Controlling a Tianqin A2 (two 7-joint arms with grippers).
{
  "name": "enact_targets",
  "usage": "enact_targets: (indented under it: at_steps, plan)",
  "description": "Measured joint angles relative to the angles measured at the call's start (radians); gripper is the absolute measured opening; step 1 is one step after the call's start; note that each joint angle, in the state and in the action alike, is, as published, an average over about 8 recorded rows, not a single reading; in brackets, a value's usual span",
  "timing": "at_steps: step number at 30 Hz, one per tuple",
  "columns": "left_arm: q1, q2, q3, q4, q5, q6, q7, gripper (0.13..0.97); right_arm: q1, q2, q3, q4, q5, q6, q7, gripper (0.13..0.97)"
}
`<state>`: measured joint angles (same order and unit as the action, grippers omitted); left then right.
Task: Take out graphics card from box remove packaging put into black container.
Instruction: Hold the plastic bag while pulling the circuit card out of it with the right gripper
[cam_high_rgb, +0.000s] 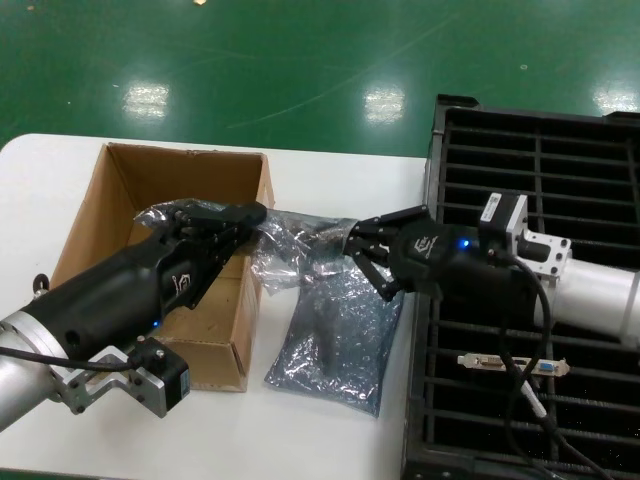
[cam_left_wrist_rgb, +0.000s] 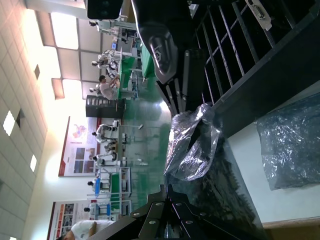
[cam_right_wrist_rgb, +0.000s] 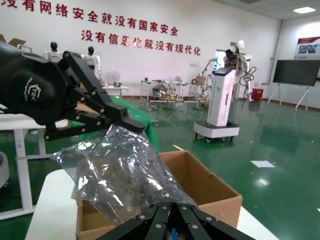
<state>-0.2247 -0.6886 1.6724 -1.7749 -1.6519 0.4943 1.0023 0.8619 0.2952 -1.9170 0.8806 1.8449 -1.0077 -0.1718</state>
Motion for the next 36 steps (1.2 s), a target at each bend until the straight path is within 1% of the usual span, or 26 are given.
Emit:
enact_targets:
  at_steps: [20,28,32,36]
  plan:
    - [0.000,0.000,0.000,0.000,0.000,0.000,0.000,0.140,-0.053,0.003,-0.030,0.080,-0.027,0.018,0.059,0.134]
    - [0.000,0.000,0.000,0.000,0.000,0.000,0.000,0.140,-0.066,0.002,-0.034,0.094,-0.028,0.023,0.067,0.189]
    - [0.000,0.000,0.000,0.000,0.000,0.000,0.000,0.140,-0.071,-0.004,-0.035,0.096,-0.031,0.034,0.070,0.189]
    - [0.000,0.000,0.000,0.000,0.000,0.000,0.000,0.140,-0.071,-0.014,-0.035,0.093,-0.034,0.050,0.073,0.249]
